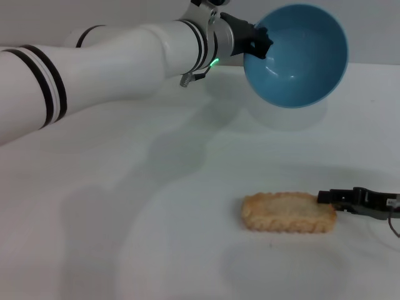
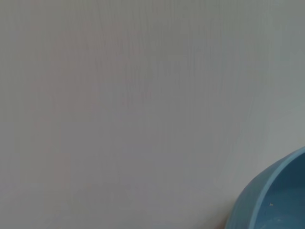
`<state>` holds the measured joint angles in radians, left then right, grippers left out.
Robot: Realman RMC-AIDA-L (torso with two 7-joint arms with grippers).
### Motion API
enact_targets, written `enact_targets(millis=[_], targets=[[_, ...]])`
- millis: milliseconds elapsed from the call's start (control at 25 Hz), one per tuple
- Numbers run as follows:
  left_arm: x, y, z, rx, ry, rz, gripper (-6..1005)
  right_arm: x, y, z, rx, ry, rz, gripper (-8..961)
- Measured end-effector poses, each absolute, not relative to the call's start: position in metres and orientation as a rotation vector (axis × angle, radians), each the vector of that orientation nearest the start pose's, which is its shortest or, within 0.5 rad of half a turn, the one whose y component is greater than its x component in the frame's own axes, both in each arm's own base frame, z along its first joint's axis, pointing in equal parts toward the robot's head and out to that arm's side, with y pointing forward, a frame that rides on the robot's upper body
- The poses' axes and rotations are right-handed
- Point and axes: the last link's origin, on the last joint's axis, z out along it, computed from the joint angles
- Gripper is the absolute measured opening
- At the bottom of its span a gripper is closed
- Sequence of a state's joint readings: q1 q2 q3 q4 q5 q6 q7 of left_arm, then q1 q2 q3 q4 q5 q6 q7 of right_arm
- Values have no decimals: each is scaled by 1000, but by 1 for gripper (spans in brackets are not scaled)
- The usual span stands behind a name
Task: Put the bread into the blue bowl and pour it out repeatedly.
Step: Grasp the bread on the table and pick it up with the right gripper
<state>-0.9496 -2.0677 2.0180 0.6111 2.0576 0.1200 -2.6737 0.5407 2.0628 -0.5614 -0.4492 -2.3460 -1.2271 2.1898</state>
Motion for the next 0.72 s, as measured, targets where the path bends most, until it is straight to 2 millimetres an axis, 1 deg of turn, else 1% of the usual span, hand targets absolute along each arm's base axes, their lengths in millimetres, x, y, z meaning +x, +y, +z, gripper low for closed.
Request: enact_targets(millis=[160,240,720], targets=[[-116,453,-108,-2265,-590,-263,0,334,318,-44,-2120,1938,389,467],[-116,453,-107,-2264,-593,-264,0,332,319,-47,-2148,1926,351,466],[-119,453,-107,-2261,-600,-262,0,331,320,-49,-2178,1891,315,457]])
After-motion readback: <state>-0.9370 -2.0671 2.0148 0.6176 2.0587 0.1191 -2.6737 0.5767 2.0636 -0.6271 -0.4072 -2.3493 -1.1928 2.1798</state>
